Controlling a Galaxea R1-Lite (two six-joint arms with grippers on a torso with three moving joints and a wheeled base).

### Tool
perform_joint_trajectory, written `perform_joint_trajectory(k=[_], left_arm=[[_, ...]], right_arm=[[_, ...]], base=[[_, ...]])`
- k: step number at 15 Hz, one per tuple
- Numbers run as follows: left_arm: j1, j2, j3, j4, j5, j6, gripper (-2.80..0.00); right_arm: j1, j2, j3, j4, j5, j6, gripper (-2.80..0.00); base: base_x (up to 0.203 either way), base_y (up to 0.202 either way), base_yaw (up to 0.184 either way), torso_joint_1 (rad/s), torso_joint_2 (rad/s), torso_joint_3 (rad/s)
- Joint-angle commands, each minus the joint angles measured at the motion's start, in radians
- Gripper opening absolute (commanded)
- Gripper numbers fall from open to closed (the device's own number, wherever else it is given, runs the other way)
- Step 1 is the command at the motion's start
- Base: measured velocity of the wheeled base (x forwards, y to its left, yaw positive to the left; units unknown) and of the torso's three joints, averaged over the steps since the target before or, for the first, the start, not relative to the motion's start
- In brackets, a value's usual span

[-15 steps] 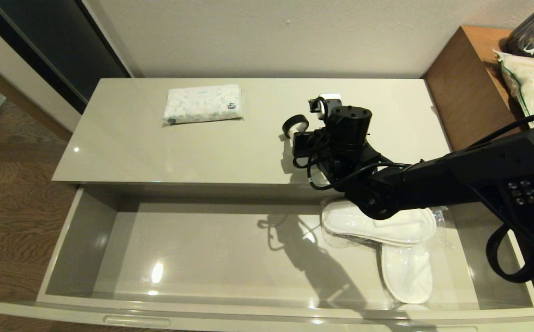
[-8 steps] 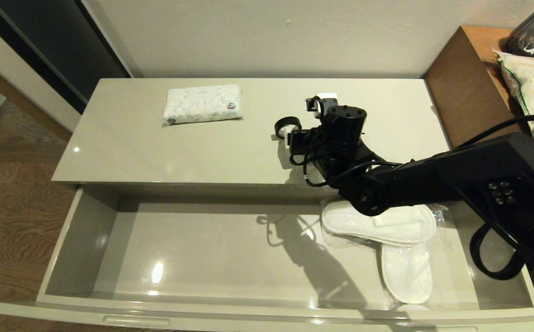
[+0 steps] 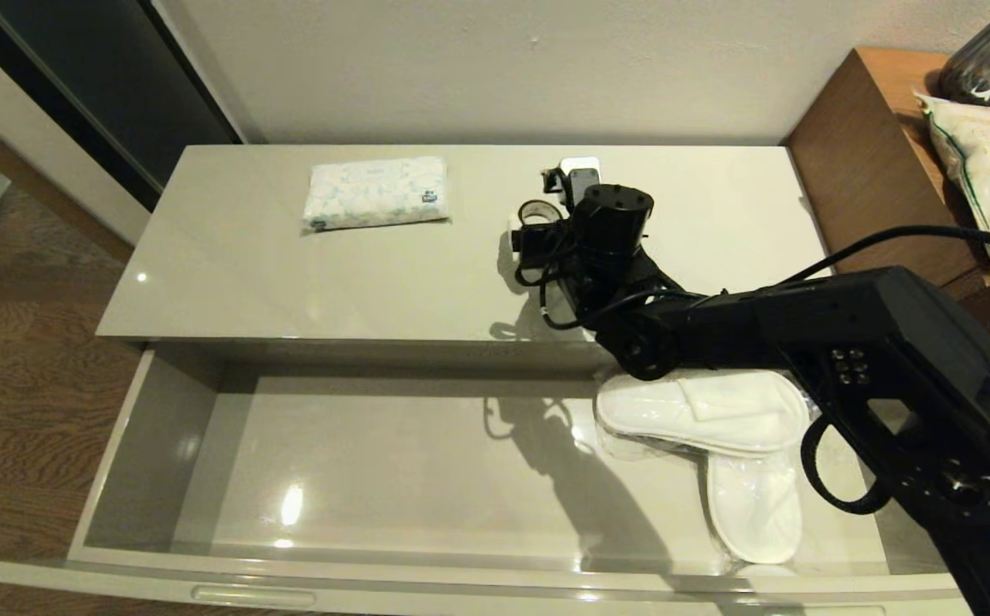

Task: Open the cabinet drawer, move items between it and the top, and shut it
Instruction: Pick up the adhesive tape on the table

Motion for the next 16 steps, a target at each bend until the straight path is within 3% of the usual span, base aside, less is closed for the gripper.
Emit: perform_joint_trajectory(k=[1,7,16], left_arm=[[0.001,0.0,0.0,0.001,0.0,0.0,-2.8],[0.001,0.0,0.0,0.001,0.0,0.0,-2.8],[0.001,0.0,0.0,0.001,0.0,0.0,-2.8]], right_arm=[[0.002,0.031,-0.021,0.004,-0.009,-0.013,-2.8],[0.001,0.065,-0.084,0.02,-0.002,-0.029,-2.8],[-0.022,-0.047,-0.021,0.034,-0.023,-0.017,-2.8]], base=[[0.0,0.0,0.0,0.0,0.0,0.0],[0.0,0.0,0.0,0.0,0.0,0.0],[0.0,0.0,0.0,0.0,0.0,0.0]])
